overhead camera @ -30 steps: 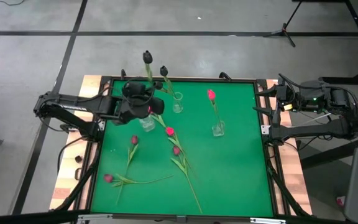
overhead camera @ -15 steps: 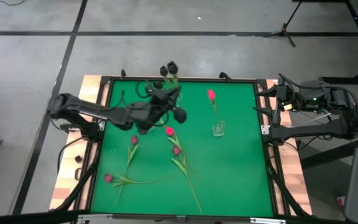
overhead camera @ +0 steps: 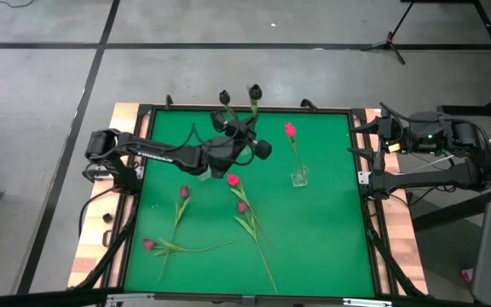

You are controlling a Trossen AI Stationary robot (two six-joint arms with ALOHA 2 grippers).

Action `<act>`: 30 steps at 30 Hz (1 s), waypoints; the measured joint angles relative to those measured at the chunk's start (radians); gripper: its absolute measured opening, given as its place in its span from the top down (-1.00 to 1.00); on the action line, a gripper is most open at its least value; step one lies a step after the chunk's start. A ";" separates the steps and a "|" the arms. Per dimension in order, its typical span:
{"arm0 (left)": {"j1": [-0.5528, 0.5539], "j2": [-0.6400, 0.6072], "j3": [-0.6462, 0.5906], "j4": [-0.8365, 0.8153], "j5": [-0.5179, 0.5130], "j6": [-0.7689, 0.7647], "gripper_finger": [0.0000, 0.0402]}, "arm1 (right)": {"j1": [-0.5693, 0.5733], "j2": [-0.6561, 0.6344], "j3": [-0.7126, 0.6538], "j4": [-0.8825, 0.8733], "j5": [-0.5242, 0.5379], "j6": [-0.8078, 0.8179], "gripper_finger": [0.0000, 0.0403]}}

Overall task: Sort flowers into vase by color
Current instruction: Put the black tulip into the top transparent vase

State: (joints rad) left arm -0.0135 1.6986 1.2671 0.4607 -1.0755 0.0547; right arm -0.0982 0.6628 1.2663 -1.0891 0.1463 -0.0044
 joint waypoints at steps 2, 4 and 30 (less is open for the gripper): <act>-0.003 0.000 0.000 -0.004 -0.041 0.031 0.94 | 0.000 0.000 0.000 -0.005 0.000 0.000 -0.40; -0.008 0.000 0.000 0.000 -0.069 0.053 0.94 | 0.000 0.000 0.000 -0.012 0.000 0.000 -0.40; 0.040 0.000 -0.102 -0.086 -0.085 -0.179 0.94 | 0.000 0.000 0.000 -0.014 0.000 0.003 -0.40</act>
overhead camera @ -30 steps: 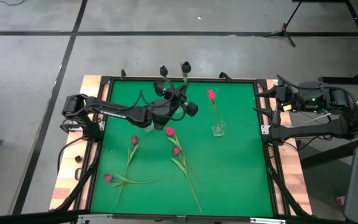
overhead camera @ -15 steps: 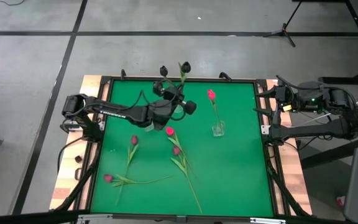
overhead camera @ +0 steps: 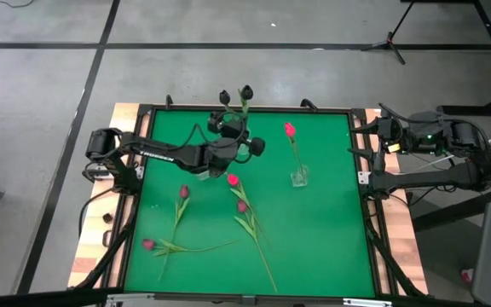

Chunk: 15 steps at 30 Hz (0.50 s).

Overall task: Sort flowers into vase by color
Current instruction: Put the black tulip into the top transparent vase

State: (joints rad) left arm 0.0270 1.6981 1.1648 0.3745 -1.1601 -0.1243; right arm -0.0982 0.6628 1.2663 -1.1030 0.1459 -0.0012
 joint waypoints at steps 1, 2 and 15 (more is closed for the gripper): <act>0.004 0.000 0.000 0.001 0.003 -0.003 0.94 | 0.000 0.000 0.000 0.000 0.000 0.000 -0.40; 0.009 0.000 0.000 0.001 0.014 -0.007 0.94 | 0.000 0.000 0.000 0.000 0.000 0.000 -0.40; 0.054 0.049 0.000 0.000 0.075 -0.059 0.94 | 0.000 0.000 0.000 0.000 -0.005 0.022 -0.40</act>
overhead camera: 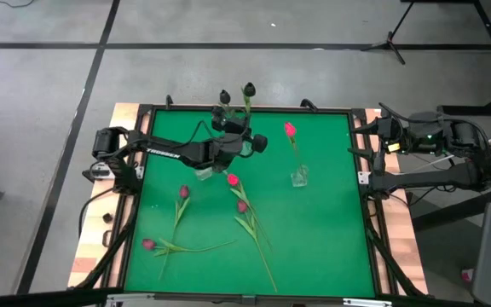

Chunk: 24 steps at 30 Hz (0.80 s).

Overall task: Sort flowers into vase by color
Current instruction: Put the black tulip into the top transparent vase

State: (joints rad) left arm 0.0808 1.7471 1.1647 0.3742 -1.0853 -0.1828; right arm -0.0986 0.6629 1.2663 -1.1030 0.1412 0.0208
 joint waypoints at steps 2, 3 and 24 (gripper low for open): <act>0.000 0.018 -0.001 -0.001 -0.004 0.001 0.94 | 0.000 0.000 0.000 0.000 -0.003 0.000 -0.40; 0.000 0.022 -0.001 -0.002 -0.007 0.002 0.94 | 0.000 0.000 0.000 0.000 -0.003 0.000 -0.40; 0.002 0.020 -0.001 -0.152 0.101 -0.016 0.88 | 0.000 0.000 0.000 -0.008 -0.030 0.001 -0.40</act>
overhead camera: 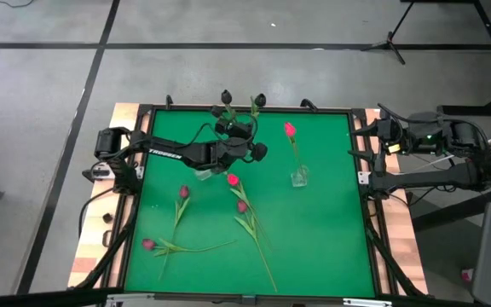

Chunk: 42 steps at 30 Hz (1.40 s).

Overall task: Sort flowers into vase by color
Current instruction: Put the black tulip into the top transparent vase, then put the bottom pink tulip into the bottom right transparent vase

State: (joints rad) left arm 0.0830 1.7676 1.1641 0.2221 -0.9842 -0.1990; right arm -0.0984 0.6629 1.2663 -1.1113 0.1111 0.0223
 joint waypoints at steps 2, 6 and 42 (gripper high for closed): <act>0.000 0.000 0.000 -0.003 -0.001 0.025 0.80 | 0.000 0.000 0.000 0.000 0.000 0.000 -0.40; -0.005 -0.010 0.000 -0.003 -0.035 0.043 0.60 | 0.000 0.000 0.000 0.000 -0.003 0.000 -0.40; -0.257 -0.016 0.000 0.013 -0.107 0.083 0.28 | 0.000 0.000 -0.014 -0.010 -0.025 0.037 -0.40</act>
State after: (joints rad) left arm -0.1739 1.7515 1.1641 0.2350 -1.0916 -0.1160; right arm -0.0982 0.6624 1.2528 -1.1210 0.0856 0.0590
